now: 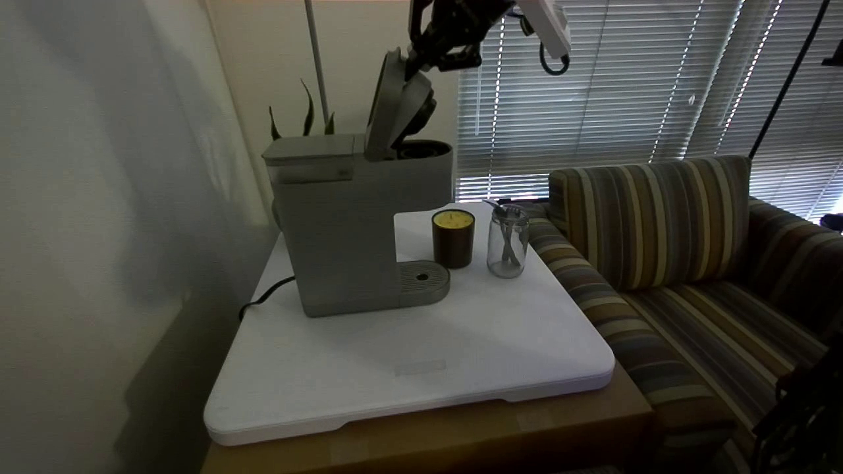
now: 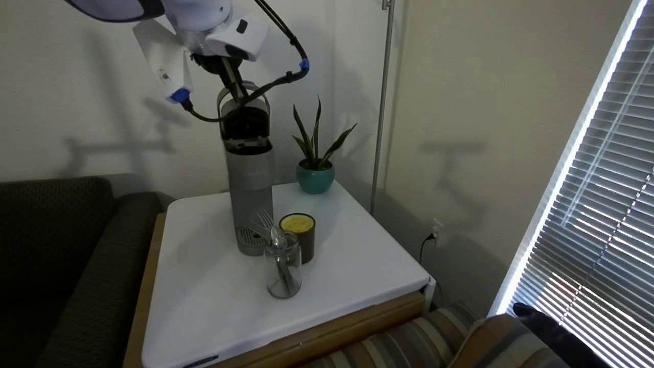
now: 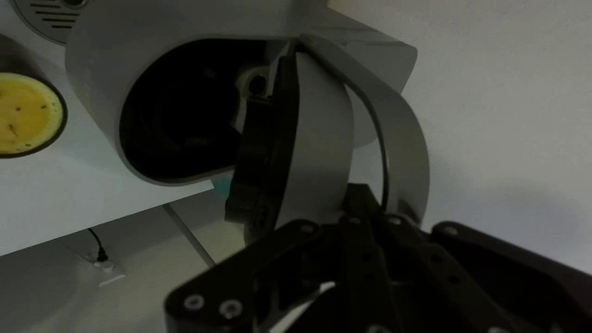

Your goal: Open the coffee maker, close it, and then open it again

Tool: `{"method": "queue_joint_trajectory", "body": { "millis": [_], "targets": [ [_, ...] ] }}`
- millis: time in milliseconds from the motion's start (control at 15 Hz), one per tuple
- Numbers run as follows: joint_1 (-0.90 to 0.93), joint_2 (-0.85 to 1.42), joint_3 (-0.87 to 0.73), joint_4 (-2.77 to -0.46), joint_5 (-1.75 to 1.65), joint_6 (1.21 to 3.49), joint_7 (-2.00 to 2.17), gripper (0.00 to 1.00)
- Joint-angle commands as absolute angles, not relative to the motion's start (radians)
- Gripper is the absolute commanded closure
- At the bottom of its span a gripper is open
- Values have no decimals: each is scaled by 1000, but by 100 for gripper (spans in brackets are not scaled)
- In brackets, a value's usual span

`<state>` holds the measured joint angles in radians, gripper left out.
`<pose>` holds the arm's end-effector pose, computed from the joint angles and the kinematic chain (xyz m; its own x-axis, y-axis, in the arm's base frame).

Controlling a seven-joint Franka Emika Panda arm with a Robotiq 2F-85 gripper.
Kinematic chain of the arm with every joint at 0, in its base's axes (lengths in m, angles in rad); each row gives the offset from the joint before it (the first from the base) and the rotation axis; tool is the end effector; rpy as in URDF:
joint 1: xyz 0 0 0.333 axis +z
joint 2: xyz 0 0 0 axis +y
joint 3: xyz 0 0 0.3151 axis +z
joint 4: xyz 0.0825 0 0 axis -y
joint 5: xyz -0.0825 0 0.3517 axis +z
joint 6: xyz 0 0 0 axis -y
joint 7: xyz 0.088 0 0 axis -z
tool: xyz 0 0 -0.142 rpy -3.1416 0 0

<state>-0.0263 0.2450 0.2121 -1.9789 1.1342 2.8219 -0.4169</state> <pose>0.6214 0.0742 0.3863 0.7748 -0.5053 0.3799 -0.1700 -0.7454 -0.6446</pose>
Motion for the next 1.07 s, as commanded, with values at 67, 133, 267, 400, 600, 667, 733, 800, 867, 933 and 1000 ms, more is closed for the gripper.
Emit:
{"method": "queue_joint_trajectory", "body": {
  "millis": [67, 133, 267, 400, 600, 667, 733, 800, 867, 933, 1000],
  "targets": [
    [-13, 219, 180, -2005, 992, 2819, -313, 100],
    [-12, 218, 177, -2003, 960, 2815, -291, 100],
    [-7, 208, 165, -2005, 882, 2812, -240, 100],
    [-2, 196, 148, -2007, 794, 2807, -184, 100],
    [2, 173, 125, -2005, 684, 2800, -117, 100],
    [1, 163, 121, -2003, 657, 2799, -100, 100],
    [0, 152, 115, -2002, 629, 2800, -84, 100],
    [0, 138, 109, -2001, 604, 2799, -72, 100],
    [0, 125, 101, -2002, 577, 2799, -56, 100],
    [0, 113, 96, -2001, 556, 2799, -45, 100],
    [-1, 106, 93, -1999, 538, 2799, -36, 100]
  ]
}}
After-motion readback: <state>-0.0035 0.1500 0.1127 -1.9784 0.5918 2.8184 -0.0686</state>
